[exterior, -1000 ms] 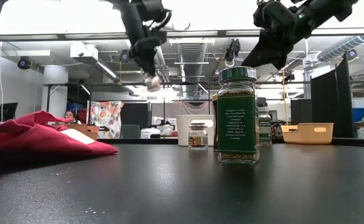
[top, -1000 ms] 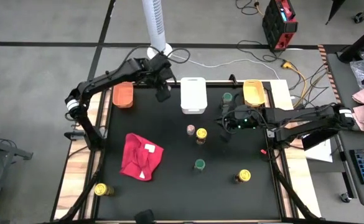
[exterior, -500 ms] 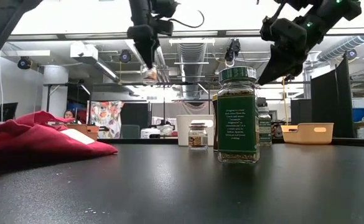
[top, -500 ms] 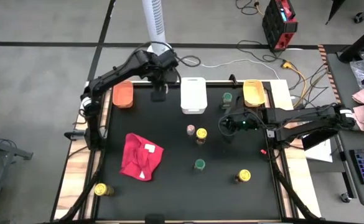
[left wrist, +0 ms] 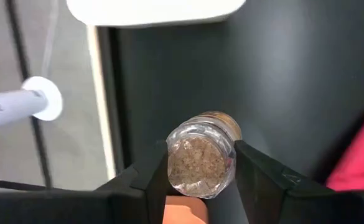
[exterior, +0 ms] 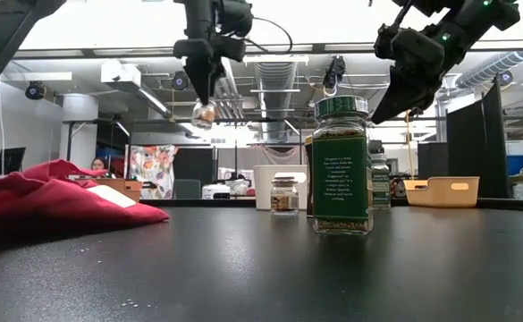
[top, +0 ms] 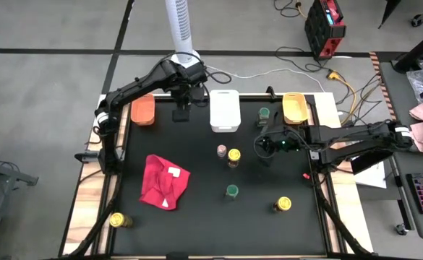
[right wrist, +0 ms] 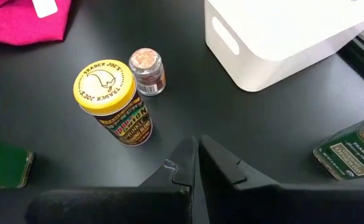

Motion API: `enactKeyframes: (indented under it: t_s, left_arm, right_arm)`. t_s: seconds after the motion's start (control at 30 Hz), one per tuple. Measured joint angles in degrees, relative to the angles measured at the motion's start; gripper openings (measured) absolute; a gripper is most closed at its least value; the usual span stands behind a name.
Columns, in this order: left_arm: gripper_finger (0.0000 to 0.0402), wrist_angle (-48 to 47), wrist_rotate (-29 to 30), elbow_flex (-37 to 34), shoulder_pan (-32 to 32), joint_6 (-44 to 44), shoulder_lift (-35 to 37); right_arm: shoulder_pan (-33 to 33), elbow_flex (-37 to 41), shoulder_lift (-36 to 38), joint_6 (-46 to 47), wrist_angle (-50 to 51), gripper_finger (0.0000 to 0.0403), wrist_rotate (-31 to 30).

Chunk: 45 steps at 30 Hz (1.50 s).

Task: Sort spices by type
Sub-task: Put the top brown seasoning bottle into the white bin

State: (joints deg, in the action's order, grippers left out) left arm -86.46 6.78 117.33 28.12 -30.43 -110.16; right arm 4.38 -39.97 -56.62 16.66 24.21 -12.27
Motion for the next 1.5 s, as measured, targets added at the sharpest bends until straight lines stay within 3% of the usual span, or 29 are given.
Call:
enactKeyframes:
  t_s: [0.27, 0.57, 0.8, 1.1, 1.5]
  left_arm:
    - [0.0137, 2.43, -0.38, -13.00, 0.09, 1.50, 7.33]
    - [0.0137, 16.36, -0.29, -31.13, 0.13, 2.76, 22.76]
    - [0.0137, 24.33, -0.34, -37.52, -1.43, 2.37, 26.92]
    - [0.0137, 28.70, -0.34, -33.22, -2.86, -1.09, 19.90]
    - [0.0137, 25.73, -2.19, -13.12, -2.81, -8.79, 3.04]
  right_arm:
    - [0.00, 0.04, 0.00, -0.15, -0.04, 0.0013, -0.02]
    - [0.00, 0.11, -0.02, -0.15, -0.83, 0.0013, -1.46]
    - [0.00, 0.11, -0.02, -0.26, -1.53, 0.0013, -1.49]
    - [0.00, 0.11, -0.04, -1.75, -2.64, 0.0013, -1.49]
    - [0.00, 0.11, -0.04, -0.34, 0.26, 0.0013, -1.50]
